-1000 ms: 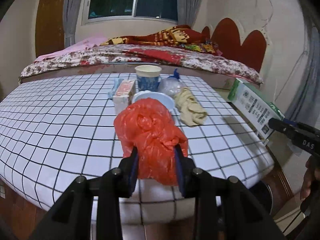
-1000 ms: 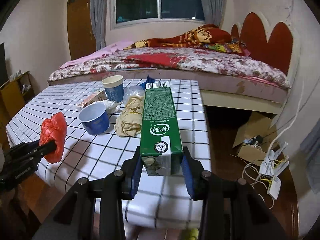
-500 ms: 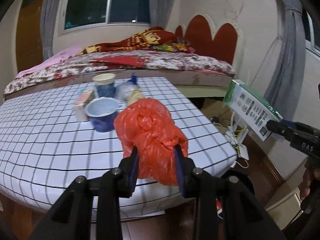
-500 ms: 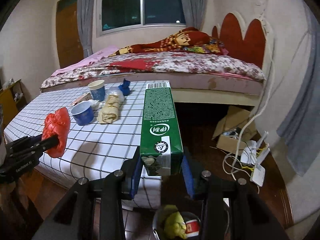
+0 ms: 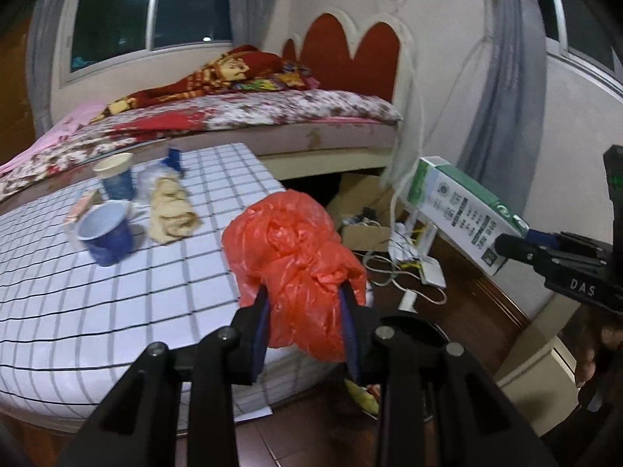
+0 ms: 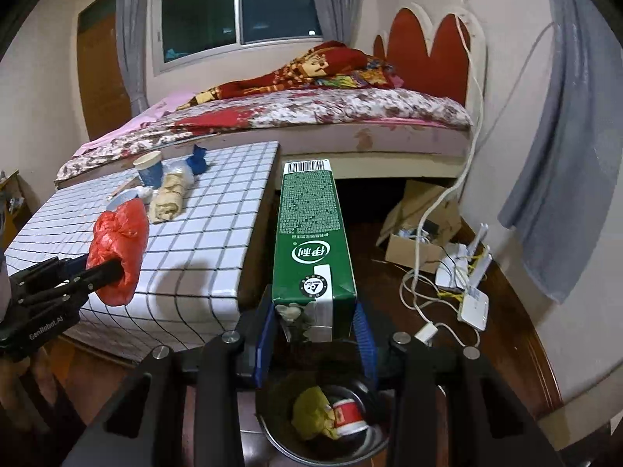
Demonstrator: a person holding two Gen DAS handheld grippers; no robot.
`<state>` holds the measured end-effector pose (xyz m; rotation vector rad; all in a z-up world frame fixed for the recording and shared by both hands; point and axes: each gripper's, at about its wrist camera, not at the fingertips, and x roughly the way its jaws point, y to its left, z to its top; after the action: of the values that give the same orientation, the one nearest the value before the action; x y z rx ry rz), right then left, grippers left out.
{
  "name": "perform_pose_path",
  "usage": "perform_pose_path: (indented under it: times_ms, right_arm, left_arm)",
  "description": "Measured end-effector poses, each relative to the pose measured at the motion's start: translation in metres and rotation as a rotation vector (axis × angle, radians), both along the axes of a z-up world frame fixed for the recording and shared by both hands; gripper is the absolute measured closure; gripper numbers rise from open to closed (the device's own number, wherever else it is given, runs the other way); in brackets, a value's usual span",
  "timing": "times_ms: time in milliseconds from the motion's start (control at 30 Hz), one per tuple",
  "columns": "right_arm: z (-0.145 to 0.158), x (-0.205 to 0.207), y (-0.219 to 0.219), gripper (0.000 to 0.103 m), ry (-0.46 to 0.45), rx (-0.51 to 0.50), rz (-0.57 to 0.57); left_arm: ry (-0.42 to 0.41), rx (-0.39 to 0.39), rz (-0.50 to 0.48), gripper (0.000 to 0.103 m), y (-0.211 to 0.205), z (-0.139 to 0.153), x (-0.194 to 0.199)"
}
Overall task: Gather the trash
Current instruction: 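Carry the bag and carton over the black bin and release both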
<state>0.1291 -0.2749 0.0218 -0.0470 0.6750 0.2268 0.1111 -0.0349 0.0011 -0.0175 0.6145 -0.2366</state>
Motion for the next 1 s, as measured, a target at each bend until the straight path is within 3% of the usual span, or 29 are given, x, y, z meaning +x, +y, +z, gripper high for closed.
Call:
perform_pose_path:
  times_ms: [533, 1000]
  right_arm:
    - [-0.054, -0.006, -0.046, 0.064, 0.171, -0.063, -0.045]
    - [-0.117, 0.008, -0.051, 0.063, 0.349, -0.063, 0.004]
  left_arm:
    - [0.150, 0.004, -0.190, 0.069, -0.082, -0.048, 0.001]
    - [0.314, 0.006, -0.258, 0.069, -0.117, -0.103, 0.017]
